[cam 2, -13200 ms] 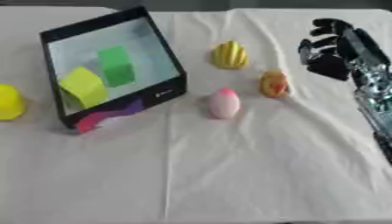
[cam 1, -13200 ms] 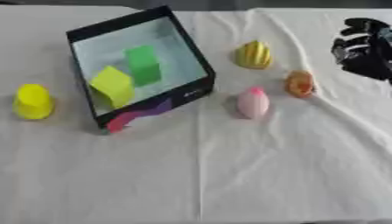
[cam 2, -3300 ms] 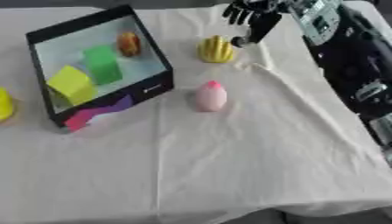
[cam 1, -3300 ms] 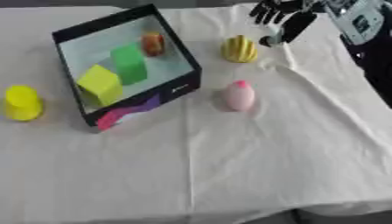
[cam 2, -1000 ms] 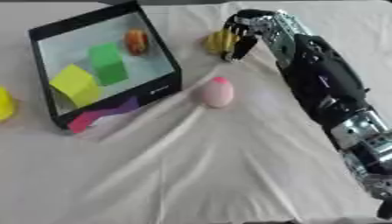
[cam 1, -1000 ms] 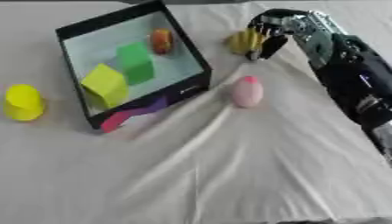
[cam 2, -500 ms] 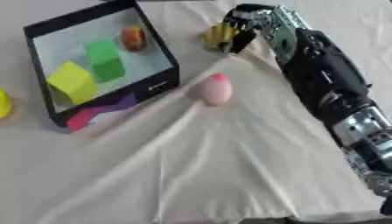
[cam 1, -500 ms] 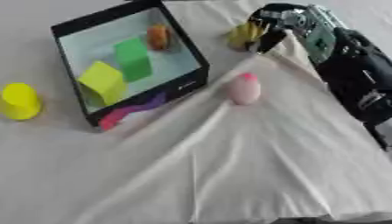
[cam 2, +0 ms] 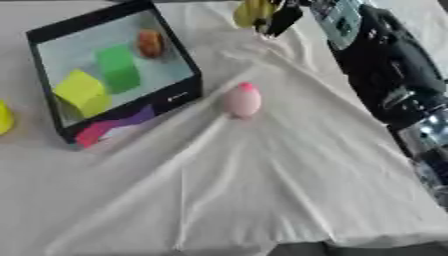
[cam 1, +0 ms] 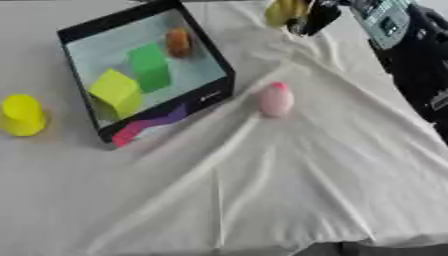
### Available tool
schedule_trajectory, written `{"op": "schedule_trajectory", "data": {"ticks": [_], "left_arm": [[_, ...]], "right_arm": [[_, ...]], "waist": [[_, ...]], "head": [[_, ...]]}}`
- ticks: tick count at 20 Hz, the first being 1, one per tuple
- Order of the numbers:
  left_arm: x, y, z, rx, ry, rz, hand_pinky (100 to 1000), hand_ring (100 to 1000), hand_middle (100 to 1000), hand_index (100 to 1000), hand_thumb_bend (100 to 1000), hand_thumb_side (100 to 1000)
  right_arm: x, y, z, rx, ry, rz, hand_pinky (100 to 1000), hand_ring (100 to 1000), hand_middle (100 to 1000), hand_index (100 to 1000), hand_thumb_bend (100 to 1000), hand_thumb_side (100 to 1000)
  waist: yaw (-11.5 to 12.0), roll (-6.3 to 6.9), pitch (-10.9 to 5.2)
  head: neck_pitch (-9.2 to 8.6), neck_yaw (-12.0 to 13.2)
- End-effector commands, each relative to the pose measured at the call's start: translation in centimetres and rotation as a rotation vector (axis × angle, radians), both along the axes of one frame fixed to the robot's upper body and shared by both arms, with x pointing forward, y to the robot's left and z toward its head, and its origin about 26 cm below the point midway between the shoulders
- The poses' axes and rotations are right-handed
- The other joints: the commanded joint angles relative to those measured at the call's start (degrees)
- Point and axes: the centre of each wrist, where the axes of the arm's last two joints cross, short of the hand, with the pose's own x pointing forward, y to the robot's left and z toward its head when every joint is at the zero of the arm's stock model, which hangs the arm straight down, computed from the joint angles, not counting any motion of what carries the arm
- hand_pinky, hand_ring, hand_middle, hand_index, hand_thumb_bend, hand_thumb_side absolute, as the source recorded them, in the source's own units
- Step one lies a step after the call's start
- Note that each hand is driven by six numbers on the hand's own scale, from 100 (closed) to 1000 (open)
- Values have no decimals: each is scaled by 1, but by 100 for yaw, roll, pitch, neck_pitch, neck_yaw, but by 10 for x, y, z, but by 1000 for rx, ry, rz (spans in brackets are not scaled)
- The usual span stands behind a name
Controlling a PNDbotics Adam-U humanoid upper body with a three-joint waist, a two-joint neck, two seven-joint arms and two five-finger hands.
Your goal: Pick up objects on the table and place them in the box.
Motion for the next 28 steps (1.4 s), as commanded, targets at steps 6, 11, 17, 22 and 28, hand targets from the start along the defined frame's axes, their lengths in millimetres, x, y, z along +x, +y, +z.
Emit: {"op": "schedule_trajectory", "data": {"ticks": [6,11,17,22,28], "left_arm": [[-5,9,11,35,-36,26,764,790,729,745,100,645],[-7,11,14,27,-59,42,765,791,729,745,100,643],[-16,30,43,64,-168,126,772,794,735,751,108,561],[-18,40,47,70,-166,151,772,794,733,750,104,574],[-18,45,50,100,-142,124,774,795,734,753,100,576]], "right_arm": [[-13,30,44,41,-136,80,778,742,648,742,100,130],[-14,49,47,73,-147,120,777,741,648,742,100,128],[-21,113,60,44,-202,275,764,708,628,727,100,136],[-25,169,51,7,-193,384,756,702,621,720,100,164],[-30,206,25,-114,-139,478,755,706,623,720,107,207]], "waist": [[-7,3,-298],[-6,16,-310],[149,61,-401],[123,71,-416],[135,62,-395]], "head": [[110,-35],[115,-61],[115,-314],[115,-300],[115,-360]]}}
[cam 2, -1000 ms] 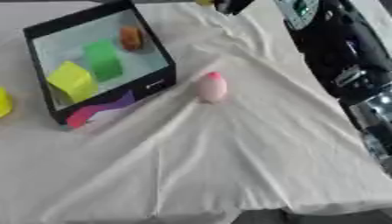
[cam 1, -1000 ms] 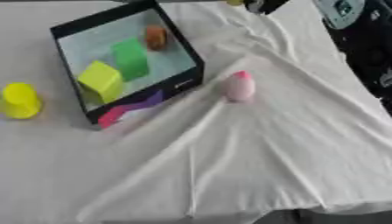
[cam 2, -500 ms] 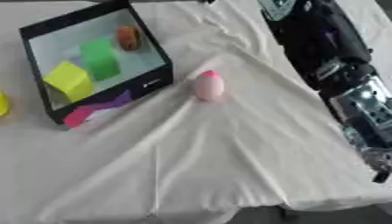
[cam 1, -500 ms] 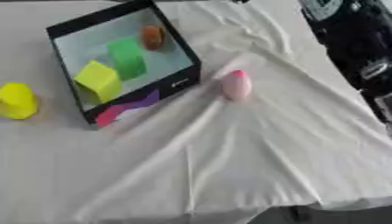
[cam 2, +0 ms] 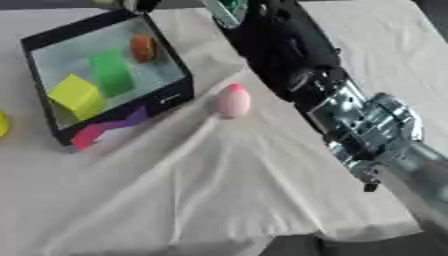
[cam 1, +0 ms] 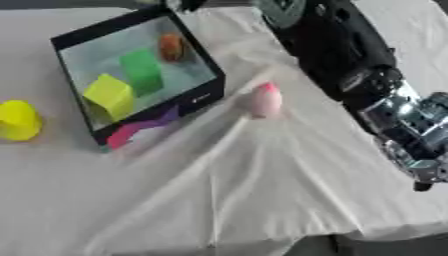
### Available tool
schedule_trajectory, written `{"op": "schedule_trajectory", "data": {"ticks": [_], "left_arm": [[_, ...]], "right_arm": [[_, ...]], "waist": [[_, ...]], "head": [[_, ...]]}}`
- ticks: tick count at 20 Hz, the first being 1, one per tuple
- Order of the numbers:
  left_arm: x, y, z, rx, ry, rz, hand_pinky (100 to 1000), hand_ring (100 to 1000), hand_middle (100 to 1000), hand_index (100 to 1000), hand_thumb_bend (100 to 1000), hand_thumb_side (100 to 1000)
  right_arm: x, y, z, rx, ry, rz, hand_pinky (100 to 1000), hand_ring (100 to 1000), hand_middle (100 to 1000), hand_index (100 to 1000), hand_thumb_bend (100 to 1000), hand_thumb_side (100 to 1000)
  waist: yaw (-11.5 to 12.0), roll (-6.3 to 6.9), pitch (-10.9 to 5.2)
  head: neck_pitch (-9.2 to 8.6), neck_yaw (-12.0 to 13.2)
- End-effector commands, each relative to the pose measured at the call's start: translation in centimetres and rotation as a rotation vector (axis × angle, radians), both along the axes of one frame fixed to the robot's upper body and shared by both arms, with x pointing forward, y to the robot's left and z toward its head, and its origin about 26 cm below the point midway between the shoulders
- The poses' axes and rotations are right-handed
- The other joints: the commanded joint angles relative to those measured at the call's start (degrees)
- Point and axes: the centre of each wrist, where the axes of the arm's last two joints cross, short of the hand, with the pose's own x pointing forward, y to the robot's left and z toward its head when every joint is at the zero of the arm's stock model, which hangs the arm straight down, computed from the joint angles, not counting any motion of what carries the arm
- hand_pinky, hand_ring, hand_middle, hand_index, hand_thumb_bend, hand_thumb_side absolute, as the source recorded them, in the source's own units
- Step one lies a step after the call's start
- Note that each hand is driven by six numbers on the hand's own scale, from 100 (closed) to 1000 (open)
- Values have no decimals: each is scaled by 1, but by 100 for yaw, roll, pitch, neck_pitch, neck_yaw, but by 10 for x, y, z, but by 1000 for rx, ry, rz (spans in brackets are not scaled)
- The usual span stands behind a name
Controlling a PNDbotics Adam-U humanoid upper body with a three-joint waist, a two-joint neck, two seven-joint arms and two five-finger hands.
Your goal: Pick up objects on the table and place them in the box.
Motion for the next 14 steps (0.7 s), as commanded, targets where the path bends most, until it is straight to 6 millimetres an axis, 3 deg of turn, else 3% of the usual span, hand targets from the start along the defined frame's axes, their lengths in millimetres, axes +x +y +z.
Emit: {"op": "schedule_trajectory", "data": {"ticks": [1,14], "left_arm": [[-3,6,14,58,-10,-7,773,795,734,753,100,579],[-1,16,19,105,51,-40,774,797,734,753,100,584]], "right_arm": [[-5,14,-2,-47,-8,36,754,706,623,721,100,200],[-2,33,-38,-46,52,-20,751,712,628,727,100,194]], "waist": [[15,60,-184],[160,34,-225]], "head": [[30,-31],[30,-109]]}}
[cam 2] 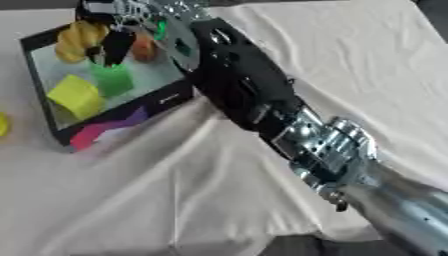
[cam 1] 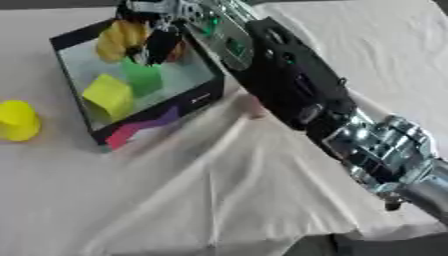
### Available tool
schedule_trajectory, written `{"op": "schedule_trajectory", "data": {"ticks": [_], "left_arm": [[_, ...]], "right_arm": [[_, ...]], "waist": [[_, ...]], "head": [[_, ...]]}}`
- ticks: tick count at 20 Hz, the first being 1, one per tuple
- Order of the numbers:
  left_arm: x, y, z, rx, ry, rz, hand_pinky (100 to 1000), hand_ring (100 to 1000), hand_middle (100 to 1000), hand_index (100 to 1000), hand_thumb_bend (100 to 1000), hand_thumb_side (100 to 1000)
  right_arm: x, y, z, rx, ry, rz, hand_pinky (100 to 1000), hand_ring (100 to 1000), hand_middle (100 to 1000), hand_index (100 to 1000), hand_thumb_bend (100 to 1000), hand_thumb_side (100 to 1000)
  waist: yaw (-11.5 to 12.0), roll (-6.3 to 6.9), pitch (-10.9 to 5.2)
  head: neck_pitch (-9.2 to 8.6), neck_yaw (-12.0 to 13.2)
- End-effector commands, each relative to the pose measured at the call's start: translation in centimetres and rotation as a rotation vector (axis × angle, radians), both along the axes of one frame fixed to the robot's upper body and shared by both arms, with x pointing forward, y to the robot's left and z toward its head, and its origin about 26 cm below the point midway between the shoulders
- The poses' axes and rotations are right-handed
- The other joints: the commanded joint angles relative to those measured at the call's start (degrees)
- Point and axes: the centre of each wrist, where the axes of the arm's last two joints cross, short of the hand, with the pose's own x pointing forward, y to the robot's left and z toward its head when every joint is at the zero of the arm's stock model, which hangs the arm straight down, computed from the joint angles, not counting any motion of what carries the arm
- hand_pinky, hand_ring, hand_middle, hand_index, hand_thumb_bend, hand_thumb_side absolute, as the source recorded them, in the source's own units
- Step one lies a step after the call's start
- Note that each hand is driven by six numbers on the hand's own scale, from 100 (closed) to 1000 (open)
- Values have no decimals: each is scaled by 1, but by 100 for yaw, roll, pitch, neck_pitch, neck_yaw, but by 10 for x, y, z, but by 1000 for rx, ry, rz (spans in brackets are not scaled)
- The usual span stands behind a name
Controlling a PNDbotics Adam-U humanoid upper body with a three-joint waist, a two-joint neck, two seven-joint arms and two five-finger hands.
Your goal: Pick up objects on the table and place them in the box.
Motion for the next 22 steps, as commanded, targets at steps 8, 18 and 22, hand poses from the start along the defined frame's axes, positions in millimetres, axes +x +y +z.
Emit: {"op": "schedule_trajectory", "data": {"ticks": [8,18,22], "left_arm": [[-3,7,8,45,1,9,773,797,733,752,100,590],[-1,7,2,45,28,11,773,798,733,752,100,604],[-1,8,2,50,32,12,773,798,733,753,100,603]], "right_arm": [[11,-8,-19,7,1,-105,755,729,647,741,110,223],[22,-21,-28,-32,33,-68,886,868,833,945,439,422],[23,-24,-27,-43,0,-82,893,862,842,969,455,448]], "waist": [[48,24,-199],[8,34,-170],[2,34,-167]], "head": [[30,-73],[30,-67],[30,-66]]}}
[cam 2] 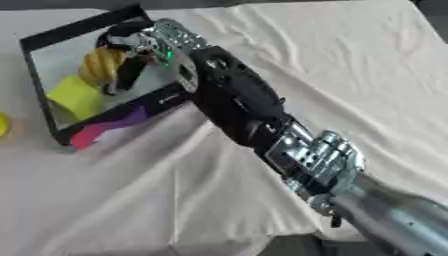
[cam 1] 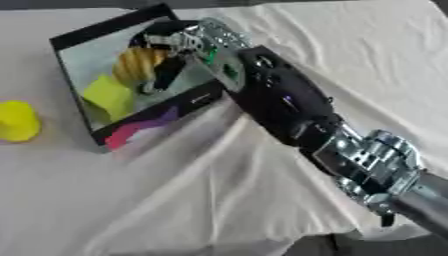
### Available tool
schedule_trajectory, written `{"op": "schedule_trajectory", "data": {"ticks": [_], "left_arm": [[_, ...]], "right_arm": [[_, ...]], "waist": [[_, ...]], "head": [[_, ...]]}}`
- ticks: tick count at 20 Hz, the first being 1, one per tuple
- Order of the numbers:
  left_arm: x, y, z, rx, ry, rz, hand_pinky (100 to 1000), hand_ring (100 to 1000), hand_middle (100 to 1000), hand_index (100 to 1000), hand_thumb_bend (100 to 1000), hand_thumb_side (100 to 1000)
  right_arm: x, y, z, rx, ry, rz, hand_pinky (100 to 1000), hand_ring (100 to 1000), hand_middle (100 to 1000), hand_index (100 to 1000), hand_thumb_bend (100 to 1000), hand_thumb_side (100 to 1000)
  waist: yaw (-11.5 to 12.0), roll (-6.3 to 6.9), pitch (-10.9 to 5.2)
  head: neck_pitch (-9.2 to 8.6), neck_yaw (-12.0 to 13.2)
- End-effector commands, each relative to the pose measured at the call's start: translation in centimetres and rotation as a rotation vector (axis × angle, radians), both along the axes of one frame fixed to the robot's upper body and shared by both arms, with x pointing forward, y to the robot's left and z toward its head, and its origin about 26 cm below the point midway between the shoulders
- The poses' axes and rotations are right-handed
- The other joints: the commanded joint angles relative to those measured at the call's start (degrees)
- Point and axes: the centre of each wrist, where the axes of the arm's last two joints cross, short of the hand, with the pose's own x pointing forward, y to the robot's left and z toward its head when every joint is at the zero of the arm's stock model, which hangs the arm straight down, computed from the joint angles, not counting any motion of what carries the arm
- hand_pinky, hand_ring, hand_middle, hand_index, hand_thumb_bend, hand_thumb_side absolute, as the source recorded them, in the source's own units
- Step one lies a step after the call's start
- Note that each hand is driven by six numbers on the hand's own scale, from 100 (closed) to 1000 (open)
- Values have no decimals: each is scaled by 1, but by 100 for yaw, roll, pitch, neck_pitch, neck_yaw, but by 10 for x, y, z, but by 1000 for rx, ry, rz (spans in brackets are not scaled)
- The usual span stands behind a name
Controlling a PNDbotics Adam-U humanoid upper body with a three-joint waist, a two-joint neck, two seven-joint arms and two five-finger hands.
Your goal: Pick up objects on the table and place them in the box.
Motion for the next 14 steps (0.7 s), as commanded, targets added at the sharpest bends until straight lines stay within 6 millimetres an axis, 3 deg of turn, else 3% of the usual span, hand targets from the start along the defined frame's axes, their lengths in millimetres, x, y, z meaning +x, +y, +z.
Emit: {"op": "schedule_trajectory", "data": {"ticks": [1,7,14], "left_arm": [[-2,3,10,39,-13,6,773,799,732,753,100,604],[-2,3,8,44,-1,5,771,798,732,752,100,604],[-3,6,8,47,-2,15,772,799,731,753,100,597]], "right_arm": [[2,-5,13,-11,-52,-9,897,864,844,976,454,441],[0,-7,23,-5,-84,10,902,865,845,988,452,414],[-12,-6,51,40,-151,46,896,857,842,991,450,365]], "waist": [[-7,35,-164],[-31,43,-174],[-76,64,-210]], "head": [[29,-3],[29,-4],[29,-22]]}}
